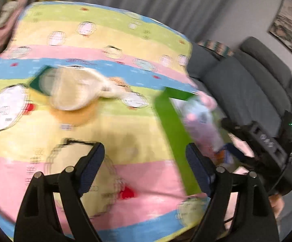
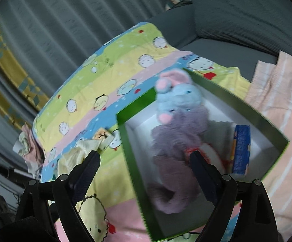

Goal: Organize soft objects
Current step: 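Move the right gripper back to the cream towel on the quilt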

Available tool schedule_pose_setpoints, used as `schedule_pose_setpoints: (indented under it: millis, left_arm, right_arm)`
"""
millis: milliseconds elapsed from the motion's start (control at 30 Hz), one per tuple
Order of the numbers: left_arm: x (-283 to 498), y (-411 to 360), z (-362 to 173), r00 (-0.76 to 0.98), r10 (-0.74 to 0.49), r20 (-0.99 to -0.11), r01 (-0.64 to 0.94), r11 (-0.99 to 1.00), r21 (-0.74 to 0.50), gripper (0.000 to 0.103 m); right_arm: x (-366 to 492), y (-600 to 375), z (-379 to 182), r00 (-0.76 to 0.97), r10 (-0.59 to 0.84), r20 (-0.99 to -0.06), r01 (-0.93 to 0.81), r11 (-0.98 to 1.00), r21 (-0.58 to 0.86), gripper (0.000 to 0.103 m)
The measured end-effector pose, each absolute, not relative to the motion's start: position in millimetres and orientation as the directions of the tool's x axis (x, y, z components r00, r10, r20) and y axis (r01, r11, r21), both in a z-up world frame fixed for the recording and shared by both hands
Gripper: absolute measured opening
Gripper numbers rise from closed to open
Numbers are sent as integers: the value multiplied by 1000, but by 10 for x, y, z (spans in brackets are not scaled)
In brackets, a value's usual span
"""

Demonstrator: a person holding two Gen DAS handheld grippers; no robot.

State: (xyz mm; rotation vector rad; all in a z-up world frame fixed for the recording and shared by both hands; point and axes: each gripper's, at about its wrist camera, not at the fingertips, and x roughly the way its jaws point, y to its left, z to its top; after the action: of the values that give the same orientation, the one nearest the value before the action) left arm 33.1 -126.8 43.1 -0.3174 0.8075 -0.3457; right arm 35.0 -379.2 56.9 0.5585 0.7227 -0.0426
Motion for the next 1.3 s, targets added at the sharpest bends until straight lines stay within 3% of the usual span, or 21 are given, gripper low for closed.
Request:
schedule_pose_setpoints:
  millis: [200,367,567,700,800,933,1067,1233,1300]
  left_arm:
    - [239,-465,228,675,-248,-694,-34,930,-366,82]
    - [153,15,22,681,-188,-708,-154,908,-390,82]
    - [121,408,-181,692,-288,-662,-183,817,-547,82]
    - [152,597,-237,683,-340,-646,-218,750,-625,82]
    - [124,639,-183,702,-259,-663,-251,782,-571,82]
    - [122,636,-193,688,-247,-682,-249,803,-542,82]
    - [129,593,-211,670,-137,-730,-267,873,-409,82]
    - [211,651,-276,654,-138,-743,-271,875,-402,82]
    - [228,655,-266,654,-127,-746,-269,882,-386,82]
  right_arm:
    - [445,-3462,514,745,206,-634,148,876,459,91]
    - [514,-3142,448,726,269,-633,77,883,463,91]
    - [741,-2634,320,608,480,-633,-67,825,561,91]
    - [860,-2411,257,579,511,-636,-86,814,575,91]
    - [952,-2215,210,588,479,-652,-79,836,543,91]
    - [1185,-2019,169,561,485,-671,-83,839,538,91]
    - [1401,-1827,135,546,467,-695,-81,856,511,91]
    - [1626,-1545,93,589,322,-741,-66,933,353,91]
    - [1717,-1500,23,556,343,-757,-52,923,380,90]
